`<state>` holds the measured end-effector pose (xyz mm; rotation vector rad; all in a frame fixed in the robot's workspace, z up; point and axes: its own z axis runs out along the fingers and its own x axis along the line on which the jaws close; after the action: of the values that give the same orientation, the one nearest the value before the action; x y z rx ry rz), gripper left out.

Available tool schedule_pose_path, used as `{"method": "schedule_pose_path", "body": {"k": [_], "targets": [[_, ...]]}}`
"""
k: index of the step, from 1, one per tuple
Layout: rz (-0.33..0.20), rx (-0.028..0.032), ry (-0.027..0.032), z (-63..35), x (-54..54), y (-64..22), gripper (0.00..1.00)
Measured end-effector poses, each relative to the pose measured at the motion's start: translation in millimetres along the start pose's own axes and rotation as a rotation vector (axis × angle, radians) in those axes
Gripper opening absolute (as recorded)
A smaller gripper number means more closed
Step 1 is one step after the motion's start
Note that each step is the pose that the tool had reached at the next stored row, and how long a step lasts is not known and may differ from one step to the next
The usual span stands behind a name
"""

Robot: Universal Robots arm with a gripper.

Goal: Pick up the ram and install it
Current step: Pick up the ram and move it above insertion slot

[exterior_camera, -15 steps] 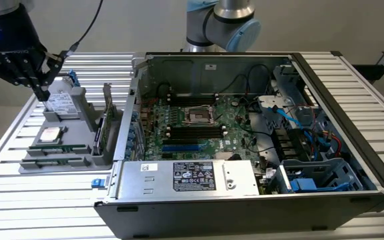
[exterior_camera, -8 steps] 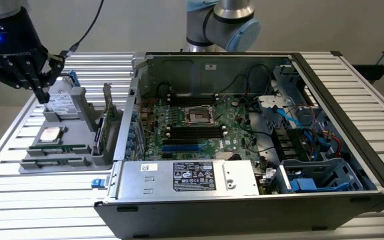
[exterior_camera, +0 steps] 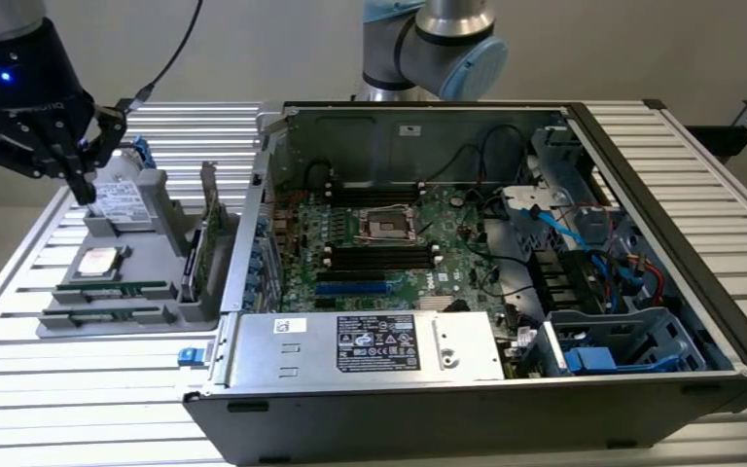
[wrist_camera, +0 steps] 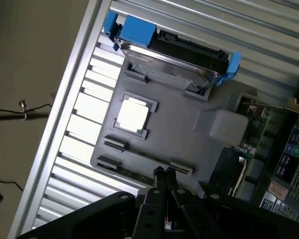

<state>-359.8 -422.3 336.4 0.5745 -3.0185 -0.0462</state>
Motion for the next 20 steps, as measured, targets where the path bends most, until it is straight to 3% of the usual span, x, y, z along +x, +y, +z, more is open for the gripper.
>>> {"method": "schedule_pose_path", "body": {"k": [13,16,20], "targets": [[-0.236,0.0122,0.0089,3.9,-0.2,-0.2,0.1],[-0.291,0.0103,0.0084,4.6,-0.2,-0.1,0.1],[-0.365,0.0021,0.0044,5.2,-0.3,-0.2,0.1]]}}
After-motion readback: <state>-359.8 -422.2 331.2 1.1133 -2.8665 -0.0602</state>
